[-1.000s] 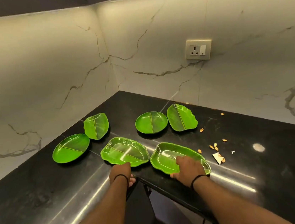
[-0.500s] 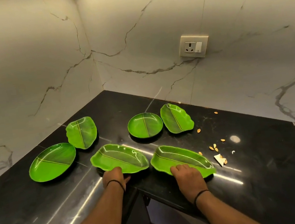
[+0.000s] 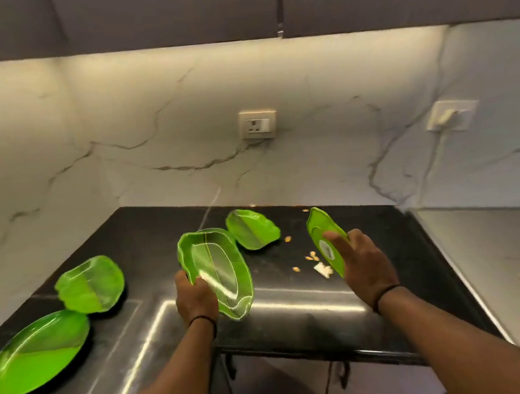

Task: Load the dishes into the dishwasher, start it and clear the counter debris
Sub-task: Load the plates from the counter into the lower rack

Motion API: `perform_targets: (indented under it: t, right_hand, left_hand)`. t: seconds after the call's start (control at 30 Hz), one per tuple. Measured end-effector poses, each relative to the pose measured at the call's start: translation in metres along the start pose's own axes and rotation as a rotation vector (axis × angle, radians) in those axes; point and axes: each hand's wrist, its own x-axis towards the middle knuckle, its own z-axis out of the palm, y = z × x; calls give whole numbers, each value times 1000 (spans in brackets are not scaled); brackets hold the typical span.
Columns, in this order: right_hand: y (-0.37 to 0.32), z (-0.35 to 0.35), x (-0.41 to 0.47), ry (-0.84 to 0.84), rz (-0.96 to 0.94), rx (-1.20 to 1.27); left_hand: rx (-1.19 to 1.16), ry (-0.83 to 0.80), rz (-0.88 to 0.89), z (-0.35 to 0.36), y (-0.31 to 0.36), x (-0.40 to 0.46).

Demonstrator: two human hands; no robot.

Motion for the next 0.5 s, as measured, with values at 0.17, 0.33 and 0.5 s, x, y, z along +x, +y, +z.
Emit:
perform_targets:
  t: [0.17, 0.33, 0.5]
  right_hand:
    - [61, -79, -48, -48, 330, -20]
    - [128, -173, -140, -25, 660, -126]
    - [175, -256, -252, -194, 1054, -185]
  left_hand:
    - [-31, -196, 276, 53, 45, -71]
    - [-46, -398, 474, 106, 69, -181]
    - [-7, -612, 592, 141, 67, -301]
